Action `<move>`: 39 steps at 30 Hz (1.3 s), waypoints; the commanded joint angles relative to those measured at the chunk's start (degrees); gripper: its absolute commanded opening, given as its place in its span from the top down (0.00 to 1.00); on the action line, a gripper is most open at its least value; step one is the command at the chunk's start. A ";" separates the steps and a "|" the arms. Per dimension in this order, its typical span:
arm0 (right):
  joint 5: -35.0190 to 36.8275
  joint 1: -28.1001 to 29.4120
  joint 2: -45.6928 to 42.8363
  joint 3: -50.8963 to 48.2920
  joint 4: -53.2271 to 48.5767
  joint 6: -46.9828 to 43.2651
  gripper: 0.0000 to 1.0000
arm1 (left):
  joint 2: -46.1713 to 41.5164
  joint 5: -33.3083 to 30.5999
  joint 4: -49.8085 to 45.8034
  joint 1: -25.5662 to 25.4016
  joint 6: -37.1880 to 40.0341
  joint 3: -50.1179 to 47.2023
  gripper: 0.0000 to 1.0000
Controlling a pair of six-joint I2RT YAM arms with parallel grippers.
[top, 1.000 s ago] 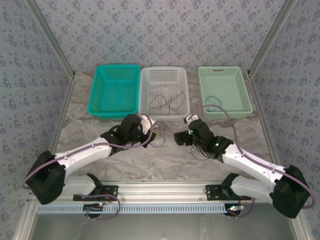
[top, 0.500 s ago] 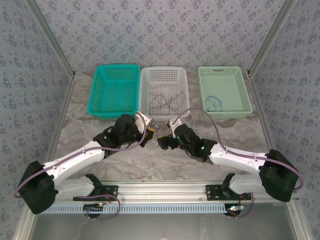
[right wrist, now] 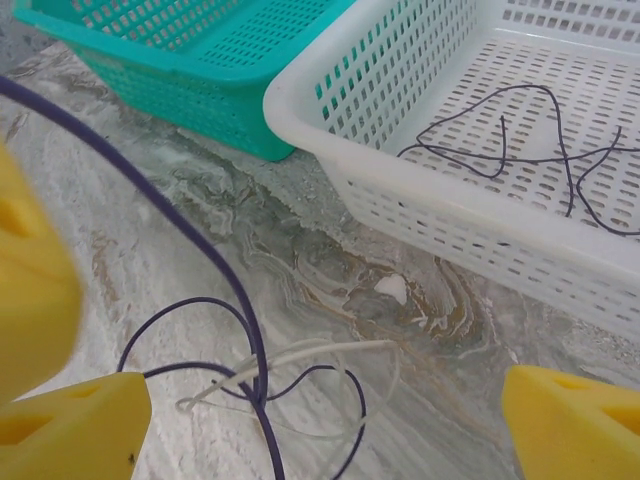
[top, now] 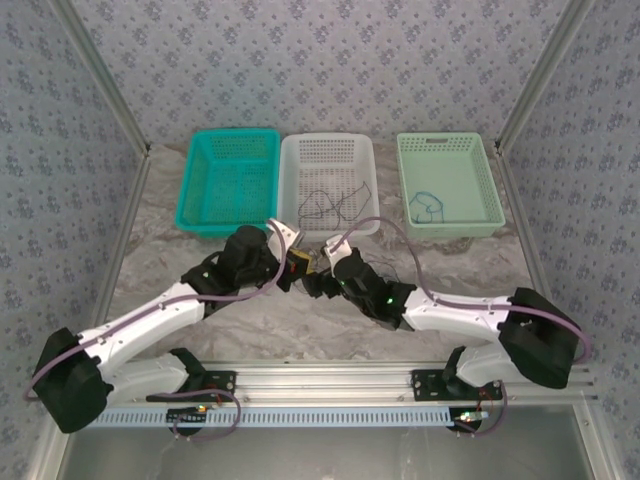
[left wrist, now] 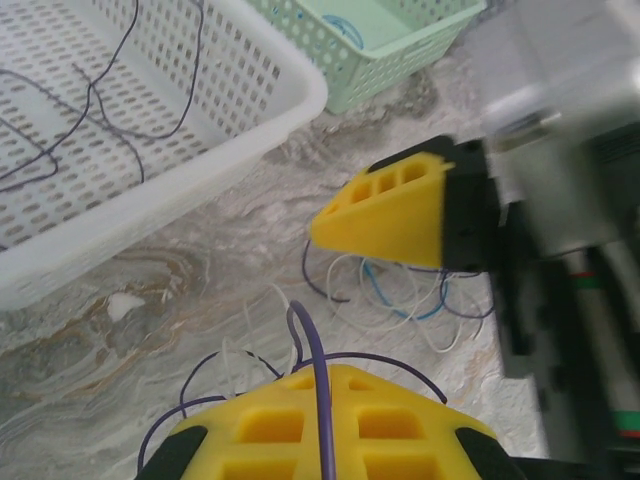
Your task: Untangle the cables
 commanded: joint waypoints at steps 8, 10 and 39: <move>3.96 -0.71 4.57 2.92 12.30 -0.28 0.07 | -4.85 3.58 5.36 -0.12 -5.29 -1.61 1.00; 4.14 -1.30 5.12 3.55 11.78 0.81 0.07 | -5.30 3.72 5.84 -0.15 -5.81 -2.03 1.00; -6.78 -7.87 5.16 3.11 -2.28 13.20 0.16 | -9.59 3.84 6.62 0.26 -7.17 -2.29 1.00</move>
